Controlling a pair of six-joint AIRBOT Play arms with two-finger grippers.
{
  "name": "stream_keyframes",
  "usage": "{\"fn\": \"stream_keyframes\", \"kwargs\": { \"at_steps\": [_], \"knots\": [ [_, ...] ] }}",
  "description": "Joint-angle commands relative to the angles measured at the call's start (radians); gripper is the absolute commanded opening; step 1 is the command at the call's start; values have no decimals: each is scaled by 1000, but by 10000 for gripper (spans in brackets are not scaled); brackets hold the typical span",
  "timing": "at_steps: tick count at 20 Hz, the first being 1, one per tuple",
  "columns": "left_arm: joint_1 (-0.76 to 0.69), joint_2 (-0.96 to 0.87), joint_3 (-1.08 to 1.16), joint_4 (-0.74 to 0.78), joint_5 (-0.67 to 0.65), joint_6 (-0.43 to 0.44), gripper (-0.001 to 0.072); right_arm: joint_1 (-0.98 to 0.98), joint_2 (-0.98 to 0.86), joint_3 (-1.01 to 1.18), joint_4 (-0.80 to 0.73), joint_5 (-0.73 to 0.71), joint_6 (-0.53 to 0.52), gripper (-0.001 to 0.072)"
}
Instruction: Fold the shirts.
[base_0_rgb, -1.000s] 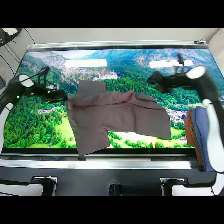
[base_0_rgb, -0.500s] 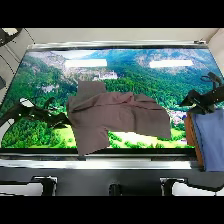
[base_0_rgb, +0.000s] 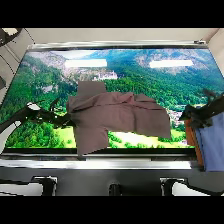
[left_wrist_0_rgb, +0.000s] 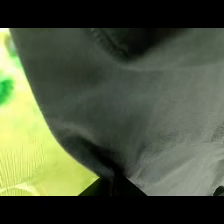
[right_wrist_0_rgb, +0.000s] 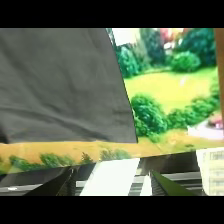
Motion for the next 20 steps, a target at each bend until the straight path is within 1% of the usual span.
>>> {"fn": "stream_keyframes", "kwargs": {
  "at_steps": [1, 4, 7, 8, 9, 13, 14, 15, 16, 17, 19, 20],
  "knots": [
    [-2, 5, -2, -1, 15, 2, 27, 48, 71, -232, -13, -177, -19, 542],
    [-2, 18, -1, -1, -7, 2, 27, 54, 44, -309, -29, -281, -16, 541],
    [-2, 21, -2, -1, -10, 2, 27, 54, -13, -313, 47, -309, -22, 537],
    [-2, 21, -2, -1, -10, 2, 27, 54, -29, -313, 48, -320, -21, 532],
    [-2, 21, -2, -1, -10, 2, 27, 54, -44, -313, 49, -330, -20, 477],
    [-2, 21, -2, -1, -10, 2, 27, 54, -84, -313, 111, -362, -16, 479],
    [-2, 21, -2, -1, -10, 2, 27, 54, -90, -313, 122, -360, -17, 443],
    [-1, 21, -1, -1, -10, 2, 27, 54, -92, -313, 134, -357, -17, 332],
    [0, 21, -1, -1, -10, 2, 27, 54, -91, -312, 148, -359, -20, 159],
    [1, 21, 8, -1, -20, 2, 27, 54, -91, -307, 164, -349, -38, 50],
    [14, 27, 82, 4, -91, 2, 24, 54, -69, -261, 189, -300, -107, 48],
    [21, 45, 141, 7, -122, 2, 23, 54, -39, -212, 188, -285, -116, 47]
  ]
}}
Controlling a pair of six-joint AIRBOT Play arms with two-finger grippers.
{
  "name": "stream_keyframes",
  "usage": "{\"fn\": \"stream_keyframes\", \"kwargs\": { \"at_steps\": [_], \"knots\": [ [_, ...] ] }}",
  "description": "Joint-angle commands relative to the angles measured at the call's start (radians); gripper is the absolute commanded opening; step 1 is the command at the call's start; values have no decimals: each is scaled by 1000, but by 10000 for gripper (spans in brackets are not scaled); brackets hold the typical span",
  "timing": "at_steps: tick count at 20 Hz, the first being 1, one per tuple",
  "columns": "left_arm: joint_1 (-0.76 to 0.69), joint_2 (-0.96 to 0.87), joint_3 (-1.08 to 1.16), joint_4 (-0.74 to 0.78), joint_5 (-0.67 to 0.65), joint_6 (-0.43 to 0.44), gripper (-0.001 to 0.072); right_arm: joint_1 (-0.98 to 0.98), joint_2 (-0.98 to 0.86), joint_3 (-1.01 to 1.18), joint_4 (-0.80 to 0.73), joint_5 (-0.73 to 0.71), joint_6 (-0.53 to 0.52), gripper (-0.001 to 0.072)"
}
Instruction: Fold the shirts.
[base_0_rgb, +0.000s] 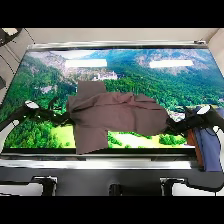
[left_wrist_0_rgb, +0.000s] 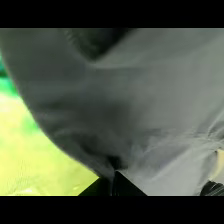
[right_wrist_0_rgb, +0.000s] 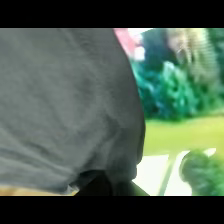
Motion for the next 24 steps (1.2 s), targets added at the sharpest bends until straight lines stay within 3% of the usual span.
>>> {"fn": "stream_keyframes", "kwargs": {
  "at_steps": [1, 5, 9, 12, 16, 21, 24],
  "knots": [
    [16, 56, 161, 11, -79, 0, 22, -2, 74, 125, 51, 65, -53, 47],
    [18, 280, 616, 35, -13, -88, 23, -2, 307, 551, 48, -43, -109, 48],
    [18, 473, 1067, 69, 196, -119, 25, -2, 558, 923, -56, -258, -111, 47],
    [18, 640, 1064, 69, 314, -130, 24, -2, 692, 976, -140, -249, -1, 48],
    [18, 752, 999, 138, 304, -197, 24, -2, 762, 976, -162, -233, 5, 48],
    [18, 731, 999, 188, 293, -196, 24, -2, 740, 976, -173, -116, 35, 48],
    [18, 649, 999, 188, 154, -251, 25, -2, 645, 976, -165, 61, 46, 47]
  ]
}}
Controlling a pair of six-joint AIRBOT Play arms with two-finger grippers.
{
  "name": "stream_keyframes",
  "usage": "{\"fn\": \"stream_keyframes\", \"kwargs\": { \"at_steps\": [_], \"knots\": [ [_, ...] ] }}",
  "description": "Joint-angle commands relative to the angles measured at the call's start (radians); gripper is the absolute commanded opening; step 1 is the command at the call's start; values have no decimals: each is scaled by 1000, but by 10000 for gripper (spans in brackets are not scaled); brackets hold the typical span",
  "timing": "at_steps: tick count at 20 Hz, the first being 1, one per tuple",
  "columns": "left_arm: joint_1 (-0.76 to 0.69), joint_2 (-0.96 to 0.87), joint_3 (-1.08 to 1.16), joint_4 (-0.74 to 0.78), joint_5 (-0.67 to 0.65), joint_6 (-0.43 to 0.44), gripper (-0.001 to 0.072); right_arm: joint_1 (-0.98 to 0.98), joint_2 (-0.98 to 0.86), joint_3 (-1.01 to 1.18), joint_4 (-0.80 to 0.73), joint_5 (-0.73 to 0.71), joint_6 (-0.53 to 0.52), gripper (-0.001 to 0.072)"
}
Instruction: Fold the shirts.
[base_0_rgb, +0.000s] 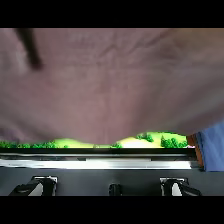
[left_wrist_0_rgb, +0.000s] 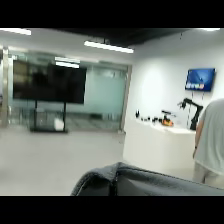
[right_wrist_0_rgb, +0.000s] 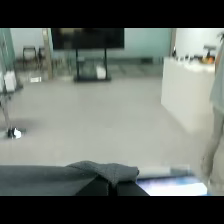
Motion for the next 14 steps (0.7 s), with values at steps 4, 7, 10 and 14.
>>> {"fn": "stream_keyframes", "kwargs": {
  "at_steps": [4, 7, 10, 14],
  "knots": [
    [-3, -278, -43, 74, -358, -28, 25, 12, -348, -22, 29, 468, 24, 45],
    [-38, -421, -282, 81, -333, 18, 25, 175, -575, -168, -126, 462, 34, 45],
    [-56, -544, -523, 97, -154, 24, 26, 278, -784, -250, -216, 185, 112, 46],
    [-50, -771, -519, 56, 26, 19, 26, 286, -977, -250, -108, -181, 196, 47]
  ]
}}
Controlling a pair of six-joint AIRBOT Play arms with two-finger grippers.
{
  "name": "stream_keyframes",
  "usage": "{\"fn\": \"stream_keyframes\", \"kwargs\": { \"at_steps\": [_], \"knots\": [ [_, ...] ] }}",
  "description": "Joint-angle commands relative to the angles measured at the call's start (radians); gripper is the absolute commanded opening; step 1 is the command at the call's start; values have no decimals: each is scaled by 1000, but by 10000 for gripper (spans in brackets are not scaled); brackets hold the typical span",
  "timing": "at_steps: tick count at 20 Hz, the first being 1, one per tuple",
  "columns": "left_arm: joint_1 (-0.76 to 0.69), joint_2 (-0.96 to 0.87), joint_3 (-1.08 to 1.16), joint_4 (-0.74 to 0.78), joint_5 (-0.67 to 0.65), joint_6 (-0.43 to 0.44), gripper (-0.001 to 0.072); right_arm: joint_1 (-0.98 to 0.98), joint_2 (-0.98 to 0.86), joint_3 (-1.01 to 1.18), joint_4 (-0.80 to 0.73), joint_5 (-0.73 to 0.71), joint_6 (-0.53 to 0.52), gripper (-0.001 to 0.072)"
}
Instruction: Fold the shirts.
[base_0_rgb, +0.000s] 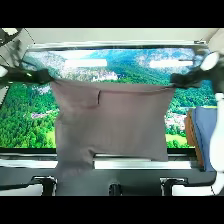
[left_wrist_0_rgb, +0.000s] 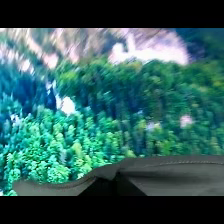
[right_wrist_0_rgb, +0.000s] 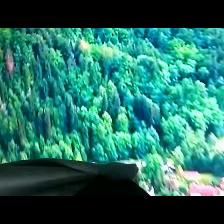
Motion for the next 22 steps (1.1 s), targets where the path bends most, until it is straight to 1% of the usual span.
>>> {"fn": "stream_keyframes", "kwargs": {
  "at_steps": [1, 3, 5, 6, 8, 10, 11, 13, 15, 17, 19, 21, 22],
  "knots": [
    [-3, -189, -18, -59, 186, 4, 25, 28, -169, -19, 64, -353, 89, 47],
    [-3, -269, 44, -93, 275, 4, 26, 28, -200, -17, 73, -509, 158, 47],
    [-2, -343, 142, -95, 280, 4, 25, 18, -205, -16, 68, -641, 212, 47],
    [-3, -371, 188, -95, 281, 4, 25, 11, -205, -16, 71, -689, 218, 47],
    [-4, -409, 254, -95, 310, 4, 25, -4, -205, -16, 74, -733, 224, 47],
    [-5, -416, 264, -95, 361, 3, 25, -17, -208, -16, 68, -732, 222, 46],
    [-5, -422, 264, -95, 359, 3, 25, -16, -214, -16, 68, -731, 222, 46],
    [-5, -446, 264, -95, 308, 3, 25, -12, -238, -16, 79, -692, 223, 47],
    [-5, -465, 263, -95, 235, 4, 25, -2, -265, -16, 85, -608, 222, 47],
    [-5, -448, 264, -95, 185, 23, 25, -4, -259, -16, 80, -529, 220, 47],
    [2, -401, 264, -94, 126, 30, 25, -14, -213, -16, 38, -439, 169, 47],
    [14, -373, 264, -72, -14, 30, 25, -27, -166, -16, 24, -284, 82, 47],
    [15, -379, 263, -46, -127, 26, 26, -27, -161, -16, 20, -190, 53, 47]
  ]
}}
